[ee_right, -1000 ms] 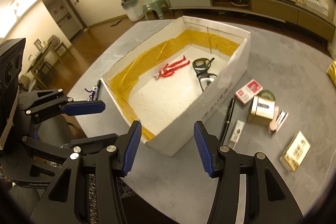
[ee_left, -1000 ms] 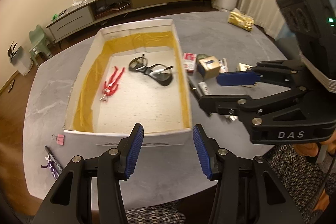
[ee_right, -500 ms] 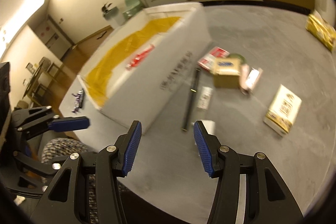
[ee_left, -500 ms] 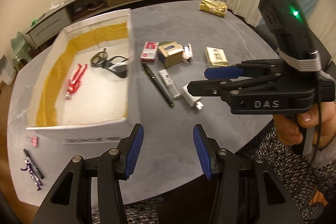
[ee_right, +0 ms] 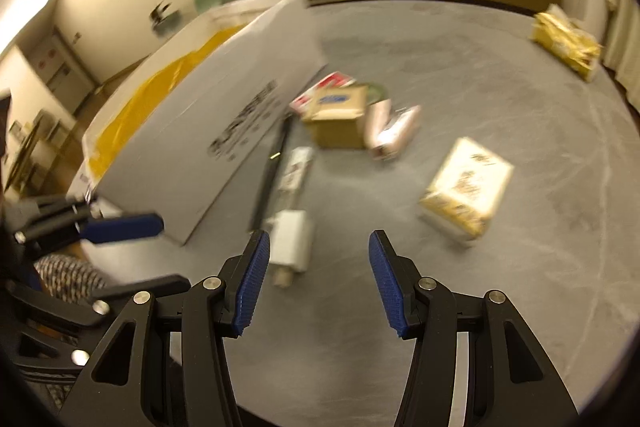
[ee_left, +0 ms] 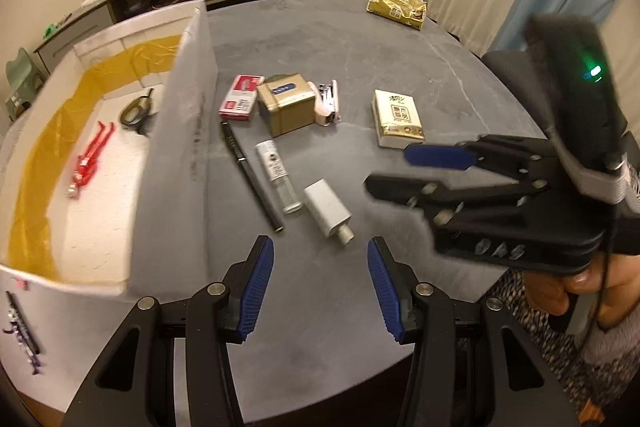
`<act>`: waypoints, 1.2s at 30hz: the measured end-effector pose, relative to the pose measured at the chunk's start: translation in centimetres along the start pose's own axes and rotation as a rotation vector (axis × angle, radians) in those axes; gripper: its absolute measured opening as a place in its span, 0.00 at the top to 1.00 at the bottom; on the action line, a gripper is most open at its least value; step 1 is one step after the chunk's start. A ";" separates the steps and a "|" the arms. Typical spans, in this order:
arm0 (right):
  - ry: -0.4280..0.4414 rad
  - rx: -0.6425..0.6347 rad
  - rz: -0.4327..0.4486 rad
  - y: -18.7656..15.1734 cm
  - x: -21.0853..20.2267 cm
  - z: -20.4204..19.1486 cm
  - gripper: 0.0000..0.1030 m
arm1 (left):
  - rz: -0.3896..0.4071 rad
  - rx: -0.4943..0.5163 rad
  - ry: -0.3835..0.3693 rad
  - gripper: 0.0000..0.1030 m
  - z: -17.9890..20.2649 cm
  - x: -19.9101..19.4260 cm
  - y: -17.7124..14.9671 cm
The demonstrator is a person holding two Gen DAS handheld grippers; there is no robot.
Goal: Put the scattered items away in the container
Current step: 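Grasp the white charger with the left tool while the right tool grasps the tissue pack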
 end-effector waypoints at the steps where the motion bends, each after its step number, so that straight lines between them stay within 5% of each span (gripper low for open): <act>1: -0.019 0.023 0.008 0.0 -0.4 1.3 0.46 | -0.005 -0.005 -0.009 0.51 0.3 0.6 0.1; 7: -0.116 0.127 -0.040 -1.1 -0.1 7.7 0.46 | -0.027 -0.063 -0.024 0.51 0.4 4.6 0.6; 12: -0.093 0.185 -0.058 -0.2 2.0 9.2 0.42 | -0.017 -0.160 -0.075 0.51 -0.5 6.5 1.0; 19: -0.207 0.162 -0.139 0.8 5.8 10.8 0.37 | -0.007 -0.239 -0.108 0.51 -1.7 8.3 0.5; 25: -0.277 0.121 -0.195 0.8 7.8 12.1 0.32 | 0.048 -0.176 -0.100 0.52 -0.8 8.5 0.6; 28: -0.254 0.123 -0.206 0.4 7.6 11.6 0.32 | 0.079 -0.128 -0.093 0.61 -0.1 8.2 0.0; 36: -0.241 0.128 -0.204 -0.1 6.6 11.5 0.47 | 0.114 -0.065 -0.055 0.65 0.2 8.6 -0.3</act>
Point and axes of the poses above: each gripper's, at about its wrist camera, not at the fingertips, and x roughly the way its jaws point, z to its right, y to its top, the point moved 7 cm from there along x, roughly the way its jaws point, and after that the axes turned 15 degrees about -x, right-handed, at the moved point
